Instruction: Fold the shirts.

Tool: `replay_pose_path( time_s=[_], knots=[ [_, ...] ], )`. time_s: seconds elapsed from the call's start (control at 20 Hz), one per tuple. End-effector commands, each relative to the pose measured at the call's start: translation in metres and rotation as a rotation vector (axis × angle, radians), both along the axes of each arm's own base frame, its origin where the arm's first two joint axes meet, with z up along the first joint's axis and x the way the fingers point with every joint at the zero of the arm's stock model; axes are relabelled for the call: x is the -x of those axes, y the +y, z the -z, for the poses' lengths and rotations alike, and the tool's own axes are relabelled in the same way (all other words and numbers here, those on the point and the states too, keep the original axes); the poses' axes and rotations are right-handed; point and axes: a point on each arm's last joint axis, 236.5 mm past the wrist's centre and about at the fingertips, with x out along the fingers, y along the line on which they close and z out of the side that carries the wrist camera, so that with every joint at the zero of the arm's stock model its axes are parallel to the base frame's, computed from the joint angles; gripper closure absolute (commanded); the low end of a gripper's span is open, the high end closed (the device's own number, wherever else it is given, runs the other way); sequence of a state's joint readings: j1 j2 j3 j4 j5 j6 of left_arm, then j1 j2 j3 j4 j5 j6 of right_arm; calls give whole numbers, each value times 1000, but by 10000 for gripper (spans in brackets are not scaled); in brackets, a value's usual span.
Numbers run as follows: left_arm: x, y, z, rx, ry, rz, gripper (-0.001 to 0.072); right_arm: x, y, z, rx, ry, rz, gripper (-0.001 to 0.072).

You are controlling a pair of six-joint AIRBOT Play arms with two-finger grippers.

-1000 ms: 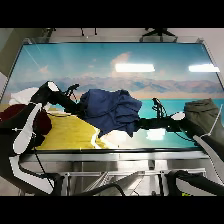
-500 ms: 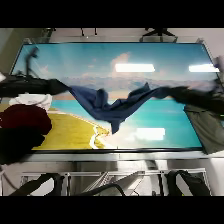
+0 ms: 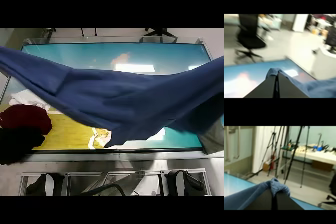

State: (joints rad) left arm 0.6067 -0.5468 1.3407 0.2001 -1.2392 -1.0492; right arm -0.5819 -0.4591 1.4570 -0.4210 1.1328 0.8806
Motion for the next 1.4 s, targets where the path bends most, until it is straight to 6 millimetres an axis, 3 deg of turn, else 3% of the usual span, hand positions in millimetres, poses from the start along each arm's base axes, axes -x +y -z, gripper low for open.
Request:
replay_pose_path(
  time_s=[0.0,0.1,0.2,0.3,0.35,0.45,0.55,0.65,0.75,0.85,0.9,0.95,1.0,1.1,1.2,1.25,1.35],
  knots=[
    [8,30,-17,-74,-108,-256,689,-9,-10,-1,8,10,30,686],
    [-17,48,3,-52,-12,-230,689,-41,-17,24,-66,134,-67,686],
    [-55,62,42,15,136,-123,689,-76,-21,63,-155,270,-211,686],
    [-103,49,102,65,288,36,689,-115,-20,117,-222,414,-318,686],
    [-131,37,143,60,377,90,689,-132,-14,147,-246,482,-363,686],
    [-190,16,235,-23,538,101,688,-175,-10,222,-308,644,-357,685],
    [-247,-2,315,-117,652,83,688,-217,-12,309,-336,803,-274,685],
    [-291,-24,369,-168,722,128,688,-250,-14,393,-345,947,-187,685],
    [-324,-42,398,-171,767,200,689,-277,-21,456,-377,1033,-96,685],
    [-347,-41,401,-136,790,224,688,-293,-30,483,-385,1062,-55,676],
    [-355,-36,396,-127,788,233,684,-300,-35,485,-384,1060,-48,564],
    [-357,-31,389,-117,794,245,457,-306,-42,482,-383,1047,-39,396],
    [-358,-21,382,-89,816,241,8,-310,-50,475,-378,1029,-28,338],
    [-348,-6,370,-57,865,261,7,-310,-66,461,-364,1016,-33,338],
    [-323,17,368,-53,989,281,8,-295,-91,461,-366,1080,-12,338],
    [-306,31,377,-79,1079,272,9,-282,-107,467,-378,1136,16,338],
    [-260,62,408,-178,1324,217,114,-254,-131,482,-383,1250,37,339]
  ],
)
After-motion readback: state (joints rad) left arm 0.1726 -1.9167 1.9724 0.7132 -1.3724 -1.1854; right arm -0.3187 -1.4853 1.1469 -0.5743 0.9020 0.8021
